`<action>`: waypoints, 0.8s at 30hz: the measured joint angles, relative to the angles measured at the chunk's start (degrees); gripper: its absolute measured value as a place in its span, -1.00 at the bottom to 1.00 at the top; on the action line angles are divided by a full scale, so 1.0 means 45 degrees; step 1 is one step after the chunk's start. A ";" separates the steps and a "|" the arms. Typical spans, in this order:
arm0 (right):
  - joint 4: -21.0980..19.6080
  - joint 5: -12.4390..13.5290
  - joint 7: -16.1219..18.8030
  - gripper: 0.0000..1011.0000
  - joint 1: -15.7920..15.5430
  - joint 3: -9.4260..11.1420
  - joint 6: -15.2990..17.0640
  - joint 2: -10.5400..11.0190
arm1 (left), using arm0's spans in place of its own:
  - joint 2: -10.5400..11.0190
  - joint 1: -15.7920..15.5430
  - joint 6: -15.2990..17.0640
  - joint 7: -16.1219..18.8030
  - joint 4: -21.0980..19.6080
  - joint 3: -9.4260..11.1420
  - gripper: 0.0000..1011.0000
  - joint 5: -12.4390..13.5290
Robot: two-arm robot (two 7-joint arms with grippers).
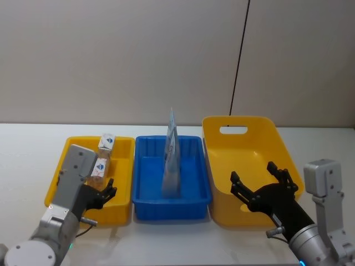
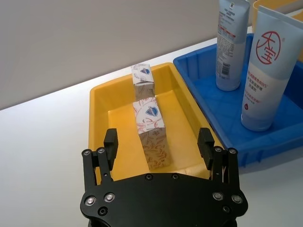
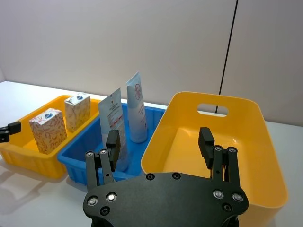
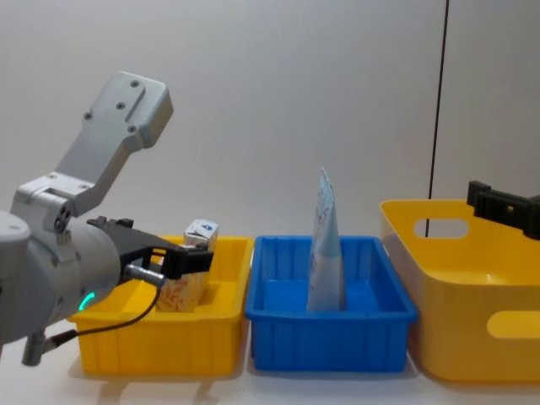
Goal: Bimanual collaborative sorting of washing and personal care products
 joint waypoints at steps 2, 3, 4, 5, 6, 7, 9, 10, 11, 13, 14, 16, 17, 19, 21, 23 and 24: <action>0.0000 0.0000 -0.0001 0.98 -0.0001 0.0000 0.0000 0.0000 | -0.0080 -0.0144 -0.0021 -0.0124 0.0199 -0.0073 0.98 -0.0098; 0.0000 0.0000 -0.0001 0.98 0.0000 0.0001 -0.0001 0.0000 | -0.0107 -0.0191 -0.0022 -0.0165 0.0259 -0.0096 0.98 -0.0142; 0.0000 0.0000 -0.0001 0.98 0.0001 0.0000 0.0000 0.0000 | -0.0136 -0.0240 -0.0022 -0.0204 0.0323 -0.0119 0.98 -0.0179; 0.0000 0.0000 -0.0001 0.98 0.0000 0.0000 0.0000 0.0000 | -0.0194 -0.0337 -0.0023 -0.0298 0.0444 -0.0162 0.98 -0.0247; 0.0001 0.0000 -0.0001 0.98 0.0000 0.0000 0.0000 0.0000 | -0.0226 -0.0383 -0.0020 -0.0337 0.0500 -0.0182 0.98 -0.0280; 0.0001 0.0000 -0.0001 0.98 0.0000 0.0000 0.0000 0.0000 | -0.0271 -0.0452 -0.0012 -0.0370 0.0587 -0.0209 0.98 -0.0311; 0.0000 0.0000 -0.0001 0.98 0.0000 0.0000 0.0000 0.0000 | -0.0366 -0.0592 0.0042 -0.0479 0.0772 -0.0263 0.98 -0.0417; 0.0000 0.0001 -0.0001 0.98 0.0000 0.0000 0.0000 0.0000 | -0.0409 -0.0649 0.0068 -0.0510 0.0828 -0.0282 0.98 -0.0448; 0.0000 0.0000 -0.0001 0.98 0.0000 0.0000 0.0000 0.0000 | -0.0438 -0.0692 0.0097 -0.0540 0.0897 -0.0305 0.98 -0.0476; 0.0000 0.0000 0.0000 0.98 0.0000 0.0000 0.0000 0.0000 | -0.0525 -0.0814 0.0195 -0.0613 0.1049 -0.0355 0.98 -0.0564; 0.0001 0.0000 -0.0001 0.98 0.0000 0.0000 0.0000 0.0000 | -0.0554 -0.0853 0.0223 -0.0644 0.1101 -0.0372 0.98 -0.0582; 0.0000 0.0000 0.0000 0.98 0.0000 0.0001 0.0000 0.0000 | -0.0638 -0.0972 0.0328 -0.0703 0.1257 -0.0422 0.98 -0.0647; 0.0000 0.0000 0.0000 0.98 0.0000 0.0000 0.0000 0.0000 | -0.0662 -0.1004 0.0363 -0.0721 0.1298 -0.0434 0.98 -0.0662; 0.0000 0.0000 -0.0001 0.98 0.0000 0.0000 -0.0001 0.0001 | -0.0749 -0.1109 0.0479 -0.0770 0.1430 -0.0467 0.98 -0.0702; 0.0000 0.0000 -0.0001 0.98 0.0000 0.0000 -0.0001 0.0000 | -0.0820 -0.1194 0.0572 -0.0806 0.1538 -0.0490 0.98 -0.0728; 0.0000 0.0000 -0.0001 0.98 0.0000 0.0000 0.0000 0.0000 | -0.0863 -0.1256 0.0624 -0.0831 0.1614 -0.0502 0.98 -0.0742; 0.0000 0.0000 -0.0001 0.98 0.0000 0.0000 0.0000 0.0000 | -0.0890 -0.1283 0.0651 -0.0842 0.1662 -0.0510 0.98 -0.0746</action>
